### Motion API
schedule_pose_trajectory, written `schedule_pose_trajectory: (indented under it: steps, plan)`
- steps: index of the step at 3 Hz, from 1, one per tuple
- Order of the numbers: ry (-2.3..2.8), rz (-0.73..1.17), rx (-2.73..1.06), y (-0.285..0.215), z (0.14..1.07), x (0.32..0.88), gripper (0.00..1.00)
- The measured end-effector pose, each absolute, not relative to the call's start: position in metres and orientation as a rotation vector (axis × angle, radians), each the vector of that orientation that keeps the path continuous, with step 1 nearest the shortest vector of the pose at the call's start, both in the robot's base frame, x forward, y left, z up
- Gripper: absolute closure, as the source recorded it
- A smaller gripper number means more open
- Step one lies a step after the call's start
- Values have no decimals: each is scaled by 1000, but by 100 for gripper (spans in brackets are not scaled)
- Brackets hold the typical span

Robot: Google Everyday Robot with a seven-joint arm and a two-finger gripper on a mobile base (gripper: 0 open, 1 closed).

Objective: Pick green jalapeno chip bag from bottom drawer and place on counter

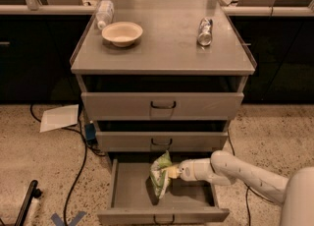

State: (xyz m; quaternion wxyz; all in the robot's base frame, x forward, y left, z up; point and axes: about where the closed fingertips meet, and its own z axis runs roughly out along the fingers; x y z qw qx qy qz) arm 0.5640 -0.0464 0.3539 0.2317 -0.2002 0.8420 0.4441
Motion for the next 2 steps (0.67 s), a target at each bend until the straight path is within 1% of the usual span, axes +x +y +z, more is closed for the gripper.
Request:
schedule_pose_trajectory:
  steps: [1, 2]
  plan:
    - [2206, 1156, -622, -45, 425, 554, 100]
    - [2091, 1057, -707, -33, 526, 527, 100]
